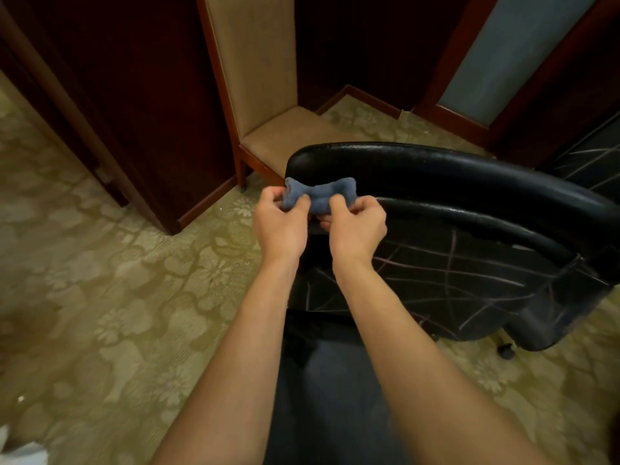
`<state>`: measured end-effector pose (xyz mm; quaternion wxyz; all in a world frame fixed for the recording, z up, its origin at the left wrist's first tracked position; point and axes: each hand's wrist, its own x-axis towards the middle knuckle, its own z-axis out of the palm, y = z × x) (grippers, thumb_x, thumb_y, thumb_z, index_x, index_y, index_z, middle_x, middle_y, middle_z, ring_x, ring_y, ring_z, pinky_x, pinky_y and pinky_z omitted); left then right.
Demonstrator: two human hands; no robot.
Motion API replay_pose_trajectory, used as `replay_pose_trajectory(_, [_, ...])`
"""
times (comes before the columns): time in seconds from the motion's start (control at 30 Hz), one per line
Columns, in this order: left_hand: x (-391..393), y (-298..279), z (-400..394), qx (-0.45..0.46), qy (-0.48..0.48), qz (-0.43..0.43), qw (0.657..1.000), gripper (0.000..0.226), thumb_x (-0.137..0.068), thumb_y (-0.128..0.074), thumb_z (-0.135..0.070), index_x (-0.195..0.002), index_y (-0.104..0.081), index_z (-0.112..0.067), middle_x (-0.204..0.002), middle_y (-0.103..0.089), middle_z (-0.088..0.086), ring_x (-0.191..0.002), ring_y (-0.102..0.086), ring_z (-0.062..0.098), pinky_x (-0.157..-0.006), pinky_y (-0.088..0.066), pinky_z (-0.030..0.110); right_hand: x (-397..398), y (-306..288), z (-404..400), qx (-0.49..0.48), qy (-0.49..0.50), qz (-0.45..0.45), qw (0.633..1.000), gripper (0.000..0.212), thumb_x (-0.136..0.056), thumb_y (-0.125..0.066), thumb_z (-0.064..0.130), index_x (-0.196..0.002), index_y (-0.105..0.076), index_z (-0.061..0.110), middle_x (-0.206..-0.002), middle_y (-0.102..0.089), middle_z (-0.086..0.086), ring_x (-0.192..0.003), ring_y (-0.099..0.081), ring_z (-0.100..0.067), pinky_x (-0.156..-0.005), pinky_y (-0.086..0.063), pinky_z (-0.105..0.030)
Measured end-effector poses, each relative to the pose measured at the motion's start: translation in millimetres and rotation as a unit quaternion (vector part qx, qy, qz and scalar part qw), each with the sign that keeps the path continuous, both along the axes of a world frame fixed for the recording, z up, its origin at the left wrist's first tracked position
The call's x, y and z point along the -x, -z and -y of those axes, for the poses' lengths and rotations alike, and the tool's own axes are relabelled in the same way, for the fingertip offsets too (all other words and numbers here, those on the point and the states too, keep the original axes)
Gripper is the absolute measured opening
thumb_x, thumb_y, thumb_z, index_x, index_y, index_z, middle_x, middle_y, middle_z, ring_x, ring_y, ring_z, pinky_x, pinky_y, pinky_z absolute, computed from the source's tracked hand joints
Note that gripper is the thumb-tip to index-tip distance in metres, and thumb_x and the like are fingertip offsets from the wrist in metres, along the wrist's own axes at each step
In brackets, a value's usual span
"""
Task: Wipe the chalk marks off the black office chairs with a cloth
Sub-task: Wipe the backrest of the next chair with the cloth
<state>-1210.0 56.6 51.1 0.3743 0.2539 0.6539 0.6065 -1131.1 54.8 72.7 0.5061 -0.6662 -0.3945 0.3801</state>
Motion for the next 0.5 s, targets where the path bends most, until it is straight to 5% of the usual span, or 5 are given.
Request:
replay_pose_trajectory(0.13, [-1.5, 40.5, 18.6, 0.046, 0.007, -0.047, 0.998, 0.016, -0.091, -0.069, -0.017, -0.102, -0.059, -0.021, -0.093, -0.07, -0.001, -0.081, -0.069, 0.011, -0.072, -0.059, 0.032, -0.4, 36.2, 18.0, 0.01, -0.006, 0.062, 0.998, 0.011, -0.091, -0.065, 0.019, -0.086, -0.058, 0.012, -0.075, -0.061, 0.002, -0.067, -0.062, -0.006, -0.059, -0.048, -0.015])
replay_pose_trajectory(0.37, [-5.4, 86.0, 36.6, 0.159, 0.035, 0.009, 0.987, 0.017, -0.088, -0.07, -0.016, -0.099, -0.06, -0.025, -0.094, -0.069, 0.001, -0.086, -0.07, 0.018, -0.078, -0.061, 0.048, 0.9, 76.6, 34.0, 0.149, 0.016, 0.065, 0.987, 0.014, -0.09, -0.066, 0.021, -0.089, -0.059, 0.009, -0.082, -0.062, -0.002, -0.08, -0.065, -0.019, -0.079, -0.058, -0.042])
replay_pose_trajectory(0.5, [-1.1, 59.9, 33.8, 0.126, 0.034, 0.033, 0.991, 0.018, -0.089, -0.07, -0.019, -0.098, -0.058, -0.029, -0.096, -0.07, -0.003, -0.085, -0.071, 0.015, -0.079, -0.061, 0.046, 3.0, 51.2, 36.6, 0.101, 0.022, 0.03, 0.994, 0.013, -0.09, -0.064, 0.021, -0.086, -0.056, 0.011, -0.083, -0.064, -0.005, -0.077, -0.066, -0.02, -0.077, -0.059, -0.045])
